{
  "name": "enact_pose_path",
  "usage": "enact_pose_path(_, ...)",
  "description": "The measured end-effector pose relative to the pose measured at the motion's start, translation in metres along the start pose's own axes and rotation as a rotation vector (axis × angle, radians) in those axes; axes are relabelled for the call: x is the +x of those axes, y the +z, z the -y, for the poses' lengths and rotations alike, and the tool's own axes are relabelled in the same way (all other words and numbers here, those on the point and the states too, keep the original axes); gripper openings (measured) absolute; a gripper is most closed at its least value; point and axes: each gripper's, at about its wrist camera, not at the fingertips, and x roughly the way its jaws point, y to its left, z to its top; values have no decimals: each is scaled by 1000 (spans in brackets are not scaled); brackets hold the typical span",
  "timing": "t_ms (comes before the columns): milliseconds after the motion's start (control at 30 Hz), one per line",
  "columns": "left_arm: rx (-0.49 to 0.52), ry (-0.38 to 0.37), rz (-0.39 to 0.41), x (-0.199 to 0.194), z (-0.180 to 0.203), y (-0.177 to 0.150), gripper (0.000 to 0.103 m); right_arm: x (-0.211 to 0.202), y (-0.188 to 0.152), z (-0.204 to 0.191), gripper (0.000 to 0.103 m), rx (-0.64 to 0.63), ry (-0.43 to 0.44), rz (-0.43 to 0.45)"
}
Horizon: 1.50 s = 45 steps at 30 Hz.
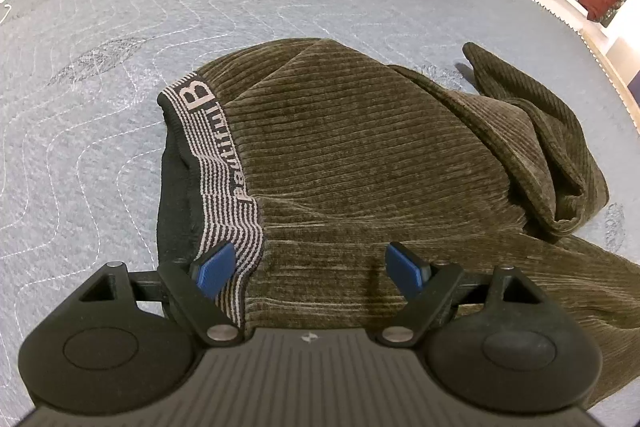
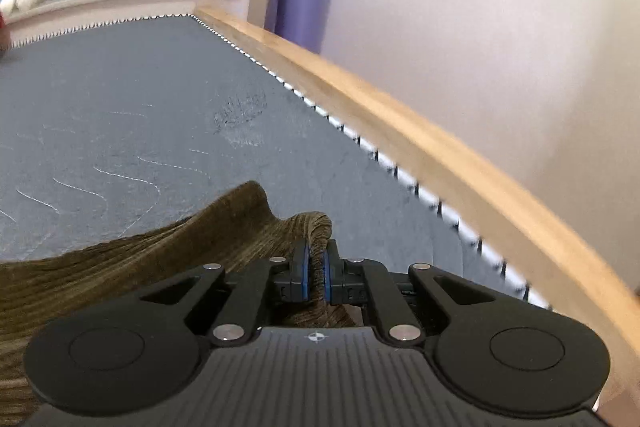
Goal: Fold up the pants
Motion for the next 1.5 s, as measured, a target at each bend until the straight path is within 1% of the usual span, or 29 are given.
enact_pose_path(33,-3,-3,-1,0,-1,0,86,4,-1,-5,7,-14,-18,-33)
enact_pose_path(67,-8,-8,-1,-1,-2,1,86,12,-3,-8,7,-29,-44,-108)
enact_pose_path(100,-10,-12,-1,-1,-3,1,86,16,-6,-7,7,-27,-60,-161)
enact_pose_path(167,-13,-16,3,-3,-4,2,86,16,-9,1,13,12,-94,-213)
enact_pose_path(233,-15,-20,4,-4,-4,2,86,15,0,7,14,51,-136,-209)
enact_pose_path(300,-17,-23,5,-5,-4,2,86,4,2,16,14,99,-227,-151)
enact_pose_path(333,-14,-23,7,-5,-4,2,86,0,4,22,19,128,-258,-124)
enact_pose_path(367,-11,-23,9,-6,-3,2,86,-8,6,32,21,205,-231,-70)
enact_pose_path(400,-10,-24,10,-6,-3,2,86,-13,7,40,21,278,-171,-30)
enact_pose_path(433,-12,-25,10,-6,-2,3,86,-13,10,46,21,337,-98,-12)
enact_pose_path(500,-13,-25,9,-6,-1,3,86,-8,13,48,22,424,100,-14)
enact_pose_path(533,-12,-25,10,-6,0,3,86,-1,14,45,23,438,181,-27)
enact_pose_path(567,-10,-22,10,-5,0,3,86,4,16,38,24,431,236,-40)
enact_pose_path(633,-8,-18,9,-4,2,4,86,10,18,20,27,391,283,-70)
enact_pose_path(733,-6,-10,6,-1,3,4,86,23,19,3,28,403,297,-123)
enact_pose_path(800,-6,-9,5,0,3,5,86,34,16,0,28,391,262,-163)
enact_pose_path(833,-7,-9,4,0,2,5,86,36,15,-6,28,379,241,-173)
enact_pose_path(867,-10,-10,4,0,1,5,86,37,14,-11,27,365,227,-163)
enact_pose_path(900,-12,-10,3,1,1,6,86,38,15,-15,23,343,209,-156)
enact_pose_path(933,-14,-10,1,1,1,6,86,38,17,-19,7,320,174,-151)
enact_pose_path(967,-16,-10,0,2,0,7,86,40,18,-21,0,319,154,-149)
enact_pose_path(1033,-17,-10,1,2,1,8,86,51,18,-16,0,369,159,-145)
enact_pose_path(1167,-6,-9,6,1,3,8,86,57,16,-23,0,361,144,-118)
enact_pose_path(1267,-14,-16,5,1,1,9,87,69,21,-21,0,413,138,-141)
enact_pose_path(1367,-19,-17,4,0,1,9,87,72,23,-16,1,471,149,-175)
enact_pose_path(1433,-18,-17,5,0,2,9,87,72,25,-15,5,501,147,-195)
enact_pose_path(1500,-18,-20,5,-1,4,10,87,70,28,-21,12,490,138,-195)
